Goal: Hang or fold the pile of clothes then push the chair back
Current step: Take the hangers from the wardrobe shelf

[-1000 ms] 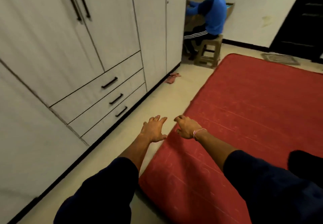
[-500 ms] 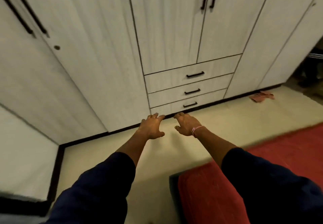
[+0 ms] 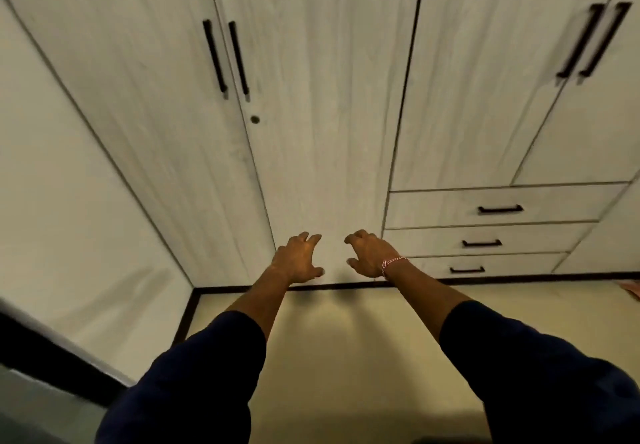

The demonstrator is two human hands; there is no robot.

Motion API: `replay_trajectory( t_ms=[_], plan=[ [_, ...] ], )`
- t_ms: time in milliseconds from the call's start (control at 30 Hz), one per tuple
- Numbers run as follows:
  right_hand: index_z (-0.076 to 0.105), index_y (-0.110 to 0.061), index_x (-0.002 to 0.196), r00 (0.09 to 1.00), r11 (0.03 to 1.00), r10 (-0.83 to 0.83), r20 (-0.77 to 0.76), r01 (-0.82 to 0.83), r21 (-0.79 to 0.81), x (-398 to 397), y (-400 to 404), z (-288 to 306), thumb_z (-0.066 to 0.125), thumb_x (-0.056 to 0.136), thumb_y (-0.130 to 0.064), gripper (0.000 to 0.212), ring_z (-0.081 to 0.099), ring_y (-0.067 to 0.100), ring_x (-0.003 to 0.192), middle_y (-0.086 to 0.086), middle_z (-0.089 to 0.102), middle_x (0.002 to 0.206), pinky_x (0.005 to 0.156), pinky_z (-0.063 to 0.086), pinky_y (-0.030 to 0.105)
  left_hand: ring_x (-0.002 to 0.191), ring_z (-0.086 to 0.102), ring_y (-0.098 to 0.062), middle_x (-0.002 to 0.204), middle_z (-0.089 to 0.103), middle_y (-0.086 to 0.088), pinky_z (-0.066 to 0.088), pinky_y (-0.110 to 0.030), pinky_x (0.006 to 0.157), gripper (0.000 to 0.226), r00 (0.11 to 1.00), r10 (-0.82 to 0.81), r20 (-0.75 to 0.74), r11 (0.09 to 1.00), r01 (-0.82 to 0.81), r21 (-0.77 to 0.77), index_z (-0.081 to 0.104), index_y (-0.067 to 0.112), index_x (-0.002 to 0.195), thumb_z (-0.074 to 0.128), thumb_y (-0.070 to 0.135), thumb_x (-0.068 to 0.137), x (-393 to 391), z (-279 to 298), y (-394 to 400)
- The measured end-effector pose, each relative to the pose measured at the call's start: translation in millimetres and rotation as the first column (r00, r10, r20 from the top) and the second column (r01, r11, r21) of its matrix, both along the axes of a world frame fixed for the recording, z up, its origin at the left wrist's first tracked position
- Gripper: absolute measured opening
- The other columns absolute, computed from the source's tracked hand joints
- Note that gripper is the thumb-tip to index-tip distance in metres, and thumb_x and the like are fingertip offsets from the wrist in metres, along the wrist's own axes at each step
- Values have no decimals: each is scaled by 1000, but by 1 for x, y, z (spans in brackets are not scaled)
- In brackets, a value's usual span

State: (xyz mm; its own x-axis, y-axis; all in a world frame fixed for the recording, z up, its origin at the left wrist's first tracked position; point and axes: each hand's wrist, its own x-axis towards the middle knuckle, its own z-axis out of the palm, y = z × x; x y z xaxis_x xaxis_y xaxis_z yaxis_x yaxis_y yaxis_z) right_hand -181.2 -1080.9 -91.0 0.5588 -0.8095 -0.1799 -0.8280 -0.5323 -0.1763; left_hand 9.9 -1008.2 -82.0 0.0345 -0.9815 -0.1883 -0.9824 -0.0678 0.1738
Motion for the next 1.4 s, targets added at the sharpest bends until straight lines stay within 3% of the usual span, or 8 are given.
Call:
replay_trajectory(
  t_ms=[567, 767, 933, 1000, 1067, 1167, 1300, 1400],
  plan=[
    [38, -11, 149, 943, 992, 102, 318, -72, -104, 237, -139, 116, 61, 98, -34, 60, 46, 33, 134, 16, 42, 149, 107, 41, 41, 144, 35, -28, 159, 34, -10, 33, -39, 115, 83, 955, 119, -273, 919, -210, -334, 29, 13, 155, 71, 40, 89, 224, 115, -132],
    [36, -4, 149, 811, 993, 97, 577, -37, -116, 294, -203, 169, 65, 96, -22, 63, 49, 30, 132, 16, 46, 148, 100, 38, 27, 143, 37, -27, 157, 37, -10, 32, -36, 114, 78, 942, 110, -318, 853, -254, -456, 33, 10, 154, 69, 40, 91, 265, 168, -200],
    [27, -2, 152, 656, 995, 11, 754, 70, -76, 333, -252, 201, 67, 94, -16, 72, 43, 31, 138, 19, 41, 151, 109, 37, 34, 129, 51, -28, 145, 50, -14, 42, -35, 103, 77, 916, 106, -388, 810, -306, -501, 39, 7, 149, 71, 43, 89, 287, 204, -257],
    [34, -1, 147, 566, 992, -15, 825, 110, -58, 343, -269, 208, 67, 94, -12, 63, 53, 30, 128, 18, 51, 140, 102, 43, 32, 127, 53, -30, 143, 50, -15, 46, -37, 102, 75, 893, 116, -435, 778, -354, -519, 39, 6, 146, 73, 40, 88, 294, 210, -277],
    [45, -2, 136, 498, 991, -12, 867, 120, -55, 351, -277, 211, 65, 94, -8, 47, 62, 24, 108, 12, 62, 123, 91, 48, 27, 115, 57, -30, 131, 55, -16, 48, -35, 89, 65, 876, 124, -466, 735, -396, -550, 44, 4, 136, 74, 35, 87, 298, 213, -290],
    [54, -4, 126, 444, 995, -12, 896, 92, -32, 364, -285, 205, 61, 97, -7, 31, 63, 18, 95, 6, 67, 109, 90, 54, 31, 93, 57, -25, 112, 56, -12, 42, -31, 72, 47, 836, 134, -532, 654, -478, -587, 47, 4, 119, 73, 29, 88, 298, 212, -304],
    [53, -6, 124, 445, 995, -15, 896, 95, -31, 375, -286, 190, 56, 99, -6, 25, 63, 16, 87, 2, 64, 101, 79, 55, 27, 93, 58, -25, 109, 56, -12, 41, -29, 72, 37, 788, 112, -606, 558, -555, -618, 49, 4, 115, 70, 23, 91, 294, 210, -311],
    [51, -5, 124, 461, 993, -20, 887, 113, -36, 376, -284, 185, 53, 101, -8, 23, 61, 15, 87, 2, 63, 102, 68, 46, 10, 93, 58, -23, 109, 56, -11, 46, -28, 74, 29, 820, 82, -566, 463, -535, -707, 58, 6, 111, 69, 23, 90, 285, 210, -311]
  ],
)
